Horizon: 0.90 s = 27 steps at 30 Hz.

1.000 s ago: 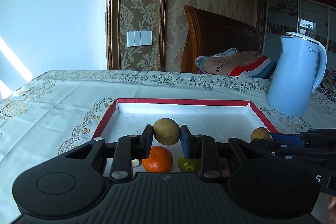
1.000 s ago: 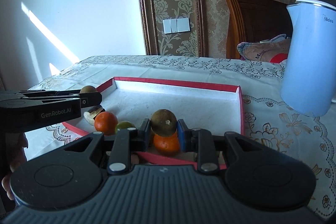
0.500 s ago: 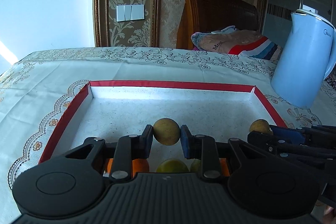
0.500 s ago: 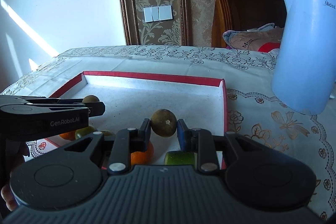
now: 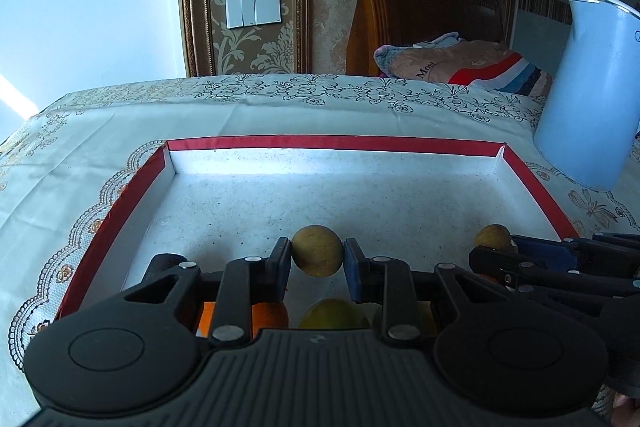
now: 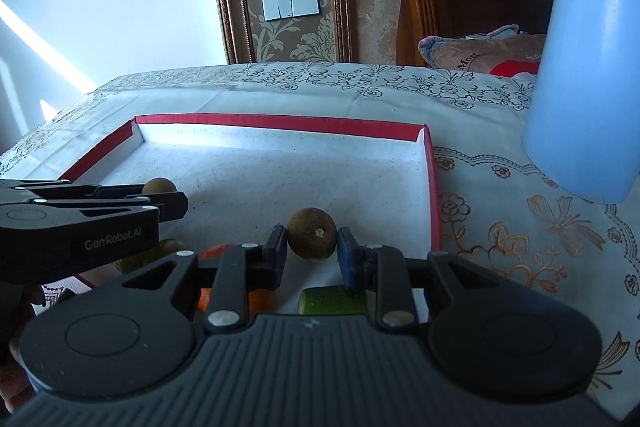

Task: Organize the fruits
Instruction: 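Carry both brown round fruits over the tray with both tools, then open both tools to drop the brown fruits into the tray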

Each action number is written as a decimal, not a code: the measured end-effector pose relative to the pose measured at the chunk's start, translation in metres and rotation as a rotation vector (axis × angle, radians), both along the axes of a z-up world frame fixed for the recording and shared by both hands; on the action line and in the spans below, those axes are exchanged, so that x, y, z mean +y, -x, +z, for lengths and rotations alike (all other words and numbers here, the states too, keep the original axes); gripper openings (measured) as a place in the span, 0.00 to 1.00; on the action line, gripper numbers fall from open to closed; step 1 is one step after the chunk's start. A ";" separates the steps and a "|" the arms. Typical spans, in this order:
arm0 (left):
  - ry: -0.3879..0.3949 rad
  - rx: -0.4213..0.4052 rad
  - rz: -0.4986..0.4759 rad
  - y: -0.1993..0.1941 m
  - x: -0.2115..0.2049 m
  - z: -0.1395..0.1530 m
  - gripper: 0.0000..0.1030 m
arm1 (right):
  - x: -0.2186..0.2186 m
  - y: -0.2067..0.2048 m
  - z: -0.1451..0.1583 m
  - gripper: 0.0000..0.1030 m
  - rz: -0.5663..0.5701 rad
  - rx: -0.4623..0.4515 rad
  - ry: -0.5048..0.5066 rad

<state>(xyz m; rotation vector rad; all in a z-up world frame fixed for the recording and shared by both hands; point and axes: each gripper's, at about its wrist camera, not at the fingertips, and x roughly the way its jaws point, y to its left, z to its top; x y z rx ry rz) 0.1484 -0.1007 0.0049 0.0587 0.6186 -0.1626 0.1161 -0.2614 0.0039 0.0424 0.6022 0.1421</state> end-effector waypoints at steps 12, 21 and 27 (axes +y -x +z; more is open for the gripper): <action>-0.025 -0.022 0.009 0.004 -0.002 -0.001 0.27 | -0.003 0.004 0.001 0.26 -0.010 -0.008 -0.021; -0.019 -0.071 0.030 0.015 0.002 0.007 0.79 | -0.010 0.015 0.009 0.26 -0.016 -0.029 -0.068; -0.042 -0.113 0.020 0.022 -0.001 0.010 0.81 | -0.012 0.021 0.012 0.26 -0.019 -0.041 -0.080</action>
